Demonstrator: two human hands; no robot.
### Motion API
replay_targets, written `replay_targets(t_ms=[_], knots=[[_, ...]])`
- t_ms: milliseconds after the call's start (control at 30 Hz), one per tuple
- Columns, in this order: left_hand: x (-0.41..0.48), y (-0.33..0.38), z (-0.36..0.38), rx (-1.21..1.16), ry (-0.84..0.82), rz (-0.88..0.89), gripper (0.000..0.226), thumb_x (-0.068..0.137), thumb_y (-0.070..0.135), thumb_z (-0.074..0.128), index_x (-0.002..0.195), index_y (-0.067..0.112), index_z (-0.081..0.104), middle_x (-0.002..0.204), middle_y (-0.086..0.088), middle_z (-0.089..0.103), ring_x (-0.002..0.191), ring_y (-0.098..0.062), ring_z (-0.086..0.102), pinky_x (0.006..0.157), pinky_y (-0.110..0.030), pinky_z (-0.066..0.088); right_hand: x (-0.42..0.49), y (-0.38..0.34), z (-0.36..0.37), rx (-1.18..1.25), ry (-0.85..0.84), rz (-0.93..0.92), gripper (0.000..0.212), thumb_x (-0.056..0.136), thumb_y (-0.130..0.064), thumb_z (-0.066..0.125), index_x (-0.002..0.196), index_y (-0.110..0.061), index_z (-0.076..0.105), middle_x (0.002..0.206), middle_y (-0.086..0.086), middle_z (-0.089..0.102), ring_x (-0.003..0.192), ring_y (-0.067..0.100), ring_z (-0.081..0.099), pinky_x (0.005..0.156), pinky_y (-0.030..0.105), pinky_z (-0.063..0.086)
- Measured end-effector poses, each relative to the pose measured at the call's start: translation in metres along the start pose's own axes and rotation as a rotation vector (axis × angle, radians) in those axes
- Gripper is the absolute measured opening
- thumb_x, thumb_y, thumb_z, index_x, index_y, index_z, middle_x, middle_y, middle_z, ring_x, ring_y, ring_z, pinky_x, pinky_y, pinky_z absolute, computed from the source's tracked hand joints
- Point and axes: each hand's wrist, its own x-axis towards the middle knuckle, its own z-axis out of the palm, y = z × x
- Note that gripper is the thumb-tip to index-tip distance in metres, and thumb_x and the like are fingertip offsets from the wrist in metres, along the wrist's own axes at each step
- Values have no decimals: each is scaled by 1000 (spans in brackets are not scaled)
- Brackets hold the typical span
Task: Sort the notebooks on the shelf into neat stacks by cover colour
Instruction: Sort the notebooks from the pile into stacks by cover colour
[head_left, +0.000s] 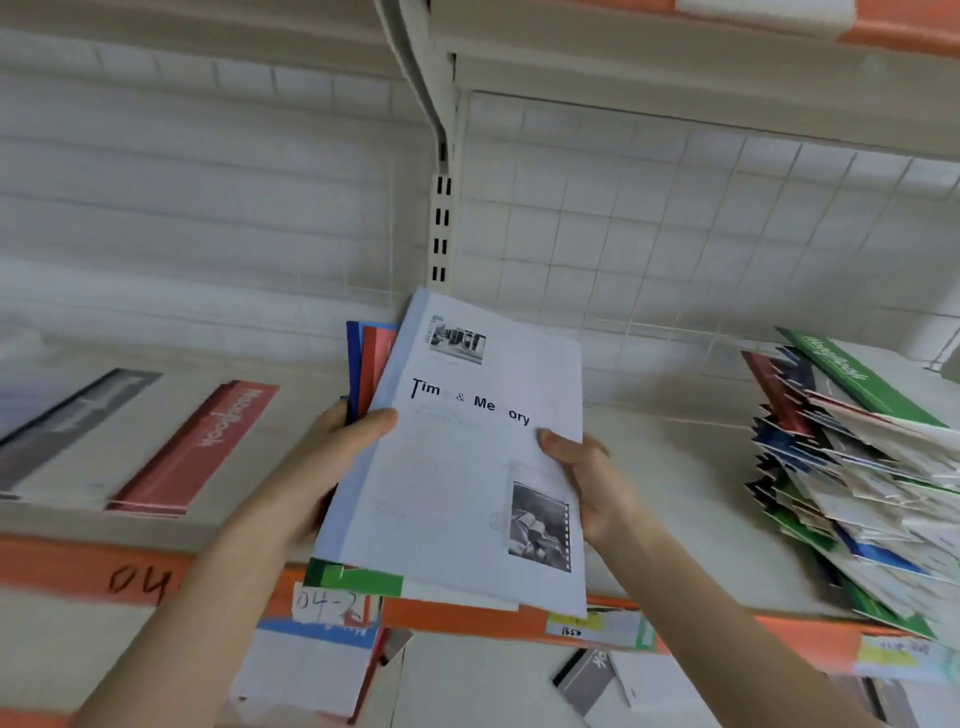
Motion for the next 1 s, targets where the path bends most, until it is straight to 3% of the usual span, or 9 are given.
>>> replay_targets(t_ms=[133,267,400,567,700,733,833,933,1000], knots=[[-11,-5,-45,316,-86,7,33,88,21,63,117,29,49,105,16,61,92,0,58,74,-20,45,3,21,36,67,56,-34,12,86,3,52,92,0,62,75,11,72,60,23,68,52,30,56],[-24,-8,-72,700,125,86,55,77,33,73,122,22,43,107,10,53,95,-10,53,73,-28,44,0,49,72,246,64,68,38,78,-11,59,114,1,59,101,21,68,71,31,69,58,41,57],[-27,-4,-101,821,230,169,69,79,35,71,134,16,34,121,0,52,103,-19,54,78,-32,44,-3,63,99,347,-52,137,23,93,-18,46,92,-3,63,78,17,72,60,30,69,50,42,57],[-28,3,-138,811,351,275,54,80,24,70,122,10,39,103,1,47,83,-21,52,67,-32,42,-2,71,139,319,-143,28,30,79,-20,52,103,-7,64,94,14,72,76,29,70,61,40,58],[-27,8,-169,808,430,387,36,85,18,64,112,10,41,91,4,46,73,-18,44,53,-28,25,0,76,167,322,-148,-65,24,83,-13,50,86,-10,74,86,10,73,71,24,71,56,36,58],[-25,9,-178,793,432,407,31,86,17,62,106,12,40,86,4,47,70,-18,44,49,-27,25,0,79,173,317,-128,-72,22,79,-13,53,92,-9,71,87,9,73,72,24,71,58,36,58],[-18,10,-205,674,402,411,24,87,13,59,97,15,37,80,1,50,69,-21,50,51,-28,34,1,92,190,311,-98,-59,43,66,-18,66,108,-8,64,96,12,72,78,26,71,62,40,59],[-13,7,-227,541,382,377,17,88,9,56,95,12,42,73,4,50,62,-13,49,53,-28,37,-1,102,202,310,-113,-58,20,74,-22,61,78,-11,77,84,11,73,70,24,71,55,38,58],[-12,2,-239,466,376,372,15,88,8,56,95,11,43,73,4,51,61,-11,50,52,-27,38,-2,110,210,321,-136,-44,18,67,-27,76,73,-10,78,88,13,73,75,27,71,56,41,58]])
